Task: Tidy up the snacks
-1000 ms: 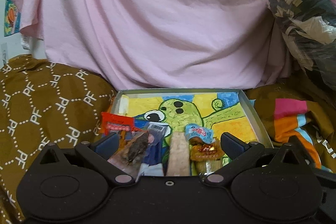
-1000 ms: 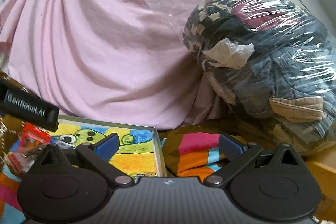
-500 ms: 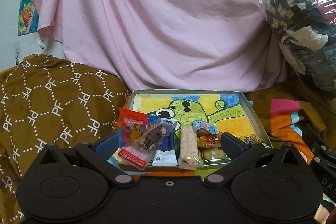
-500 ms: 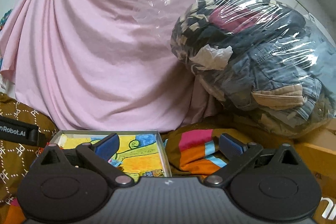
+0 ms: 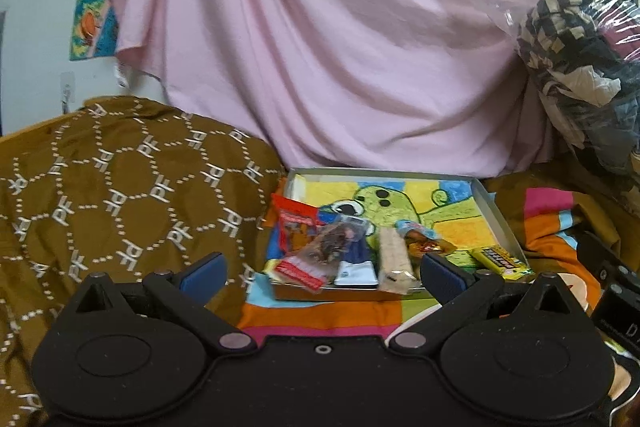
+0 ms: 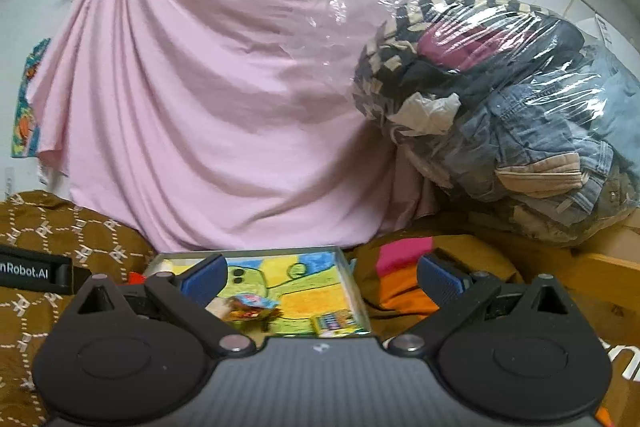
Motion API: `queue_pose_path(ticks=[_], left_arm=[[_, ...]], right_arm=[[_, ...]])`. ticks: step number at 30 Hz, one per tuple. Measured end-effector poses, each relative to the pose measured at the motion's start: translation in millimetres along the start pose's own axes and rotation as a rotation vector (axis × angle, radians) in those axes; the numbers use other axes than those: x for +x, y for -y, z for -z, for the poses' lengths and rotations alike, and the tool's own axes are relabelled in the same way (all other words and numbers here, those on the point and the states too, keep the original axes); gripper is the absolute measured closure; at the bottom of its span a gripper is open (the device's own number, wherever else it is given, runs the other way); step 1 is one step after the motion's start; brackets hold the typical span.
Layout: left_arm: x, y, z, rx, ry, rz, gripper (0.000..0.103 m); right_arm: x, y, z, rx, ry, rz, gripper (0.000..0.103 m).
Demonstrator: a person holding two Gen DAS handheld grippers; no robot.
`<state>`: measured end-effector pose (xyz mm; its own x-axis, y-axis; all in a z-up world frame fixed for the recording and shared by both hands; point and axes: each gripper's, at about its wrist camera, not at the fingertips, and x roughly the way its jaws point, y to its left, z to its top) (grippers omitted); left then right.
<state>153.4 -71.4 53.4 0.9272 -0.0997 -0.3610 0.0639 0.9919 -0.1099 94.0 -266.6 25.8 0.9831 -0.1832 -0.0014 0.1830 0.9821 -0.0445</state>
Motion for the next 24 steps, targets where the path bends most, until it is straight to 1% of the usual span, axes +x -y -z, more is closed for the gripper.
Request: queue_pose_path(ticks=[6,10,24], left_arm=[[-21.6,-19.5,8.4,-0.017,0.026,-0.028,0.001],[-35.2,-30.7,13.2,-0.031,0.034,-0.039,0.001],[-61.6,-51.6,29.6,-0.053,0.045,-0.042,0.001]], right_arm=[[-18.3,-14.9,2.1,-0.007,0.017,-0.033,0.000],[-27.5,-18.9,4.7,0.009,0.009,-0.037,0.000],[-58.0,-36.8,18.2,-0.004,0.001,-0.038,0.000]])
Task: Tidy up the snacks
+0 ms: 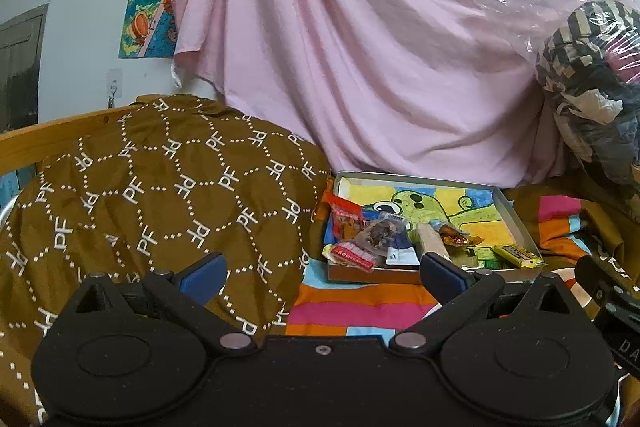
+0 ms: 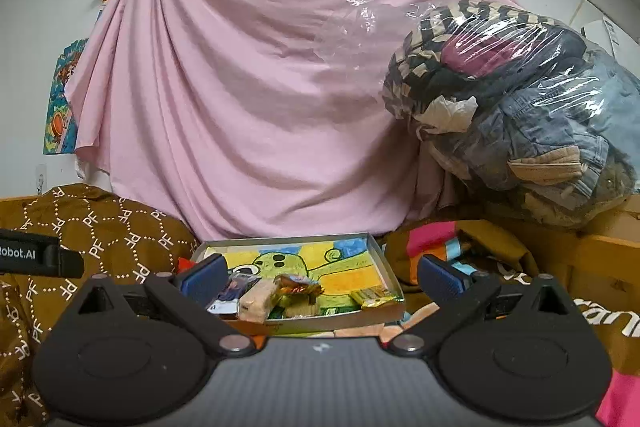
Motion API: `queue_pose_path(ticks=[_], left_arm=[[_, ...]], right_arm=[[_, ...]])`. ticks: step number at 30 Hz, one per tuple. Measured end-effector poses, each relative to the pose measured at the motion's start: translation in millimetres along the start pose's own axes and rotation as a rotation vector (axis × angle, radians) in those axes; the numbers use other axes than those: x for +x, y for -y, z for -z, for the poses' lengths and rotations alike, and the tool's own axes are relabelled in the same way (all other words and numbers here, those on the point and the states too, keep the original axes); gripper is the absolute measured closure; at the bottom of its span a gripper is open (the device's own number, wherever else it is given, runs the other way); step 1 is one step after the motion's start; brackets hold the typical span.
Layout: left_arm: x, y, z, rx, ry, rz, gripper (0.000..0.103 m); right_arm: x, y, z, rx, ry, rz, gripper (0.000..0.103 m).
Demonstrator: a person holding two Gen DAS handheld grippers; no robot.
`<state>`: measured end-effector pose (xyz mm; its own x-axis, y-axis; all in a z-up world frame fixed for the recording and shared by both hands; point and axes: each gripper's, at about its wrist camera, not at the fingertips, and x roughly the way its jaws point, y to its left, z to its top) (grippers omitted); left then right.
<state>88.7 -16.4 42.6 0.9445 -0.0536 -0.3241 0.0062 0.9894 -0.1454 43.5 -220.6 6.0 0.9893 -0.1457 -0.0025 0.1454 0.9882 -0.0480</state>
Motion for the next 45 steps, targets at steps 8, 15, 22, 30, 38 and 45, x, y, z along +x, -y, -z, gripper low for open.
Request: queue_pose_path(ticks=[8,15,22,30,38,45], left_arm=[[-9.8,-9.0,10.6,-0.007,0.005,0.004,0.001],[-17.0,-15.2,22.8,-0.003,0.001,0.015,0.001],[-21.0,-18.6,35.1,0.003,-0.015,0.023,0.001],[-23.2,-18.2,51.1,0.038,-0.069,0.008,0.001],[-13.1,-22.4,60.1,0.031,-0.138,-0.046,0.001],[-10.7,-22.7,64.9,0.033,-0.159,-0.065,0.001]], right_arm=[[-16.3,-8.8,4.6,-0.019,0.012,-0.002,0.000],[-23.0,-14.1,8.7,-0.023,-0.010,0.003,0.000],[-27.5,-16.9,14.0,-0.021,-0.053,0.002,0.000],[-22.6,-15.7,20.3,0.014,-0.133,0.005,0.000],[-10.9,-17.0,30.3,0.029,-0.238,-0.016,0.000],[-7.1,-25.2,34.8,-0.008,-0.283,-0.039,0.000]])
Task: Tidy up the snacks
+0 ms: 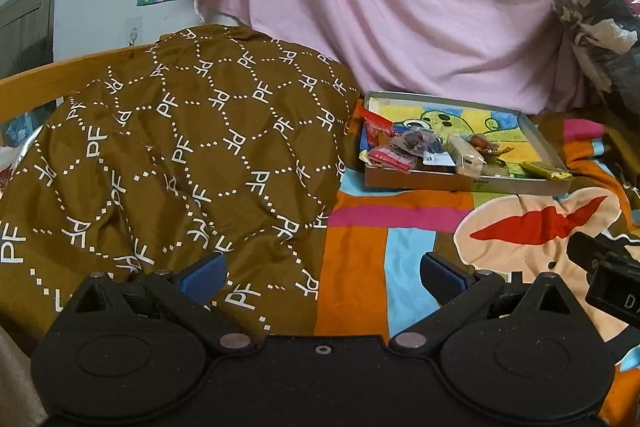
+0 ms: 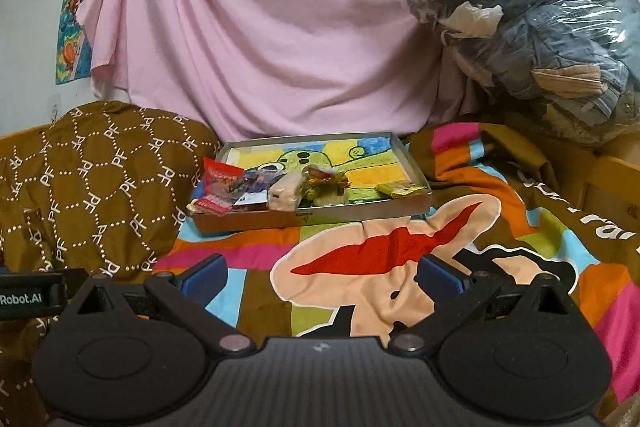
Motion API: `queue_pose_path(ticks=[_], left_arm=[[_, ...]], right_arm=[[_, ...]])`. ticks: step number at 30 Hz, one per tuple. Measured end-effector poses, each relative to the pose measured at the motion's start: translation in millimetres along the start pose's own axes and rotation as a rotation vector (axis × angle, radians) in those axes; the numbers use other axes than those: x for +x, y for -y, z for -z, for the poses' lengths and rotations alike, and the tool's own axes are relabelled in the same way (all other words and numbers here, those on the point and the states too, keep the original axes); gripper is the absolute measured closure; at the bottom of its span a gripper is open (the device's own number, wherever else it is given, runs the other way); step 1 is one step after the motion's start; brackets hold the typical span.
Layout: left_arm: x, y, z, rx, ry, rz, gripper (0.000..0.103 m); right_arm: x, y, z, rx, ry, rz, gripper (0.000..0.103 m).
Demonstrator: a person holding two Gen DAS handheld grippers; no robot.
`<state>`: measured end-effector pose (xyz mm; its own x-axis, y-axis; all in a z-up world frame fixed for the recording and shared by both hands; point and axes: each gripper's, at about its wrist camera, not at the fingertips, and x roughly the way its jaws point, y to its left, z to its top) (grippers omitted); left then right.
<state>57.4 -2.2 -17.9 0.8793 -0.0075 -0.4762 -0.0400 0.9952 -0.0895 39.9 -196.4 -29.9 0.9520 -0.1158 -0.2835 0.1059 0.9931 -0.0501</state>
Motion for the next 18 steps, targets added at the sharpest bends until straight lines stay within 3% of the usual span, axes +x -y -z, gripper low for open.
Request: queue_pose_path(ticks=[18], left_arm=[[1.0,3.2,2.6,0.012,-0.003,0.007,0.001]], right_arm=[[5.2,-1.3,1.9,-0.012,-0.039,-0.003,0.000]])
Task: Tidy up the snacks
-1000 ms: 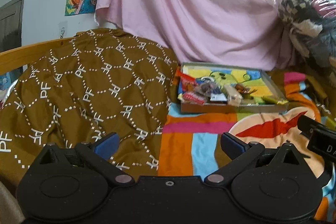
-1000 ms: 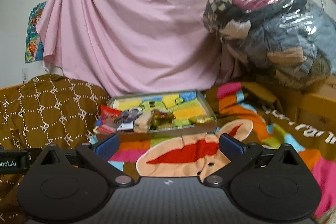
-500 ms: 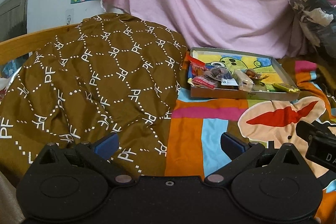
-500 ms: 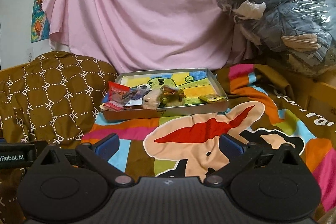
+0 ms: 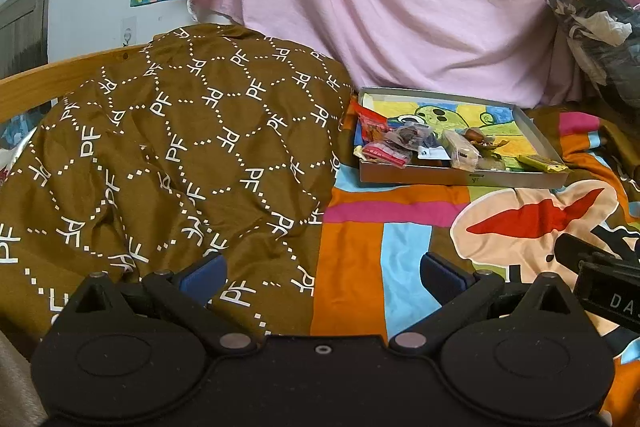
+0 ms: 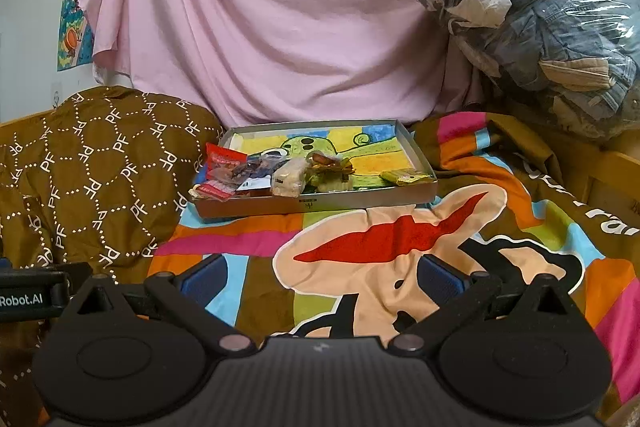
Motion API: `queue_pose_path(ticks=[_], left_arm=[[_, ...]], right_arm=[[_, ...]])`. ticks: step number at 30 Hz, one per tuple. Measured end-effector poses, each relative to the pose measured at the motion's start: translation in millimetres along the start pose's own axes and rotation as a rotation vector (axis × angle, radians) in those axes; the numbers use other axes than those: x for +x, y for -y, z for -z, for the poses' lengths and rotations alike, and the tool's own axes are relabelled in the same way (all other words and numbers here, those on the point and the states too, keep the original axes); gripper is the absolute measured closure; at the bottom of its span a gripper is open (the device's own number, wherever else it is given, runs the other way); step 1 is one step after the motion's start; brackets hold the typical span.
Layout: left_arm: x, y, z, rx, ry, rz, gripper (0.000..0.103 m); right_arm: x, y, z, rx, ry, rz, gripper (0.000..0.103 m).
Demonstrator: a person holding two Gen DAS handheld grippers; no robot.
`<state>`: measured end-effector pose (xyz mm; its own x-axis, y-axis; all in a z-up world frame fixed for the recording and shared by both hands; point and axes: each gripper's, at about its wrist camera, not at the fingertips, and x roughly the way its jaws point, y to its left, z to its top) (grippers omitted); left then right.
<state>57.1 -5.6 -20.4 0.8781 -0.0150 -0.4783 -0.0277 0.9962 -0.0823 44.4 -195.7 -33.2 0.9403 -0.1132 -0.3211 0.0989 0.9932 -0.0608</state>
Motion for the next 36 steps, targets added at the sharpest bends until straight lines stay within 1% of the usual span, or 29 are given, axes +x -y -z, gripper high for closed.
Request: queue_pose_path(ticks=[36], left_arm=[[0.9,0.6,1.3,0.002,-0.009,0.009,0.001]], right_arm=[[1.5,-0.5,1.1,-0.006,-0.012,0.001,0.000]])
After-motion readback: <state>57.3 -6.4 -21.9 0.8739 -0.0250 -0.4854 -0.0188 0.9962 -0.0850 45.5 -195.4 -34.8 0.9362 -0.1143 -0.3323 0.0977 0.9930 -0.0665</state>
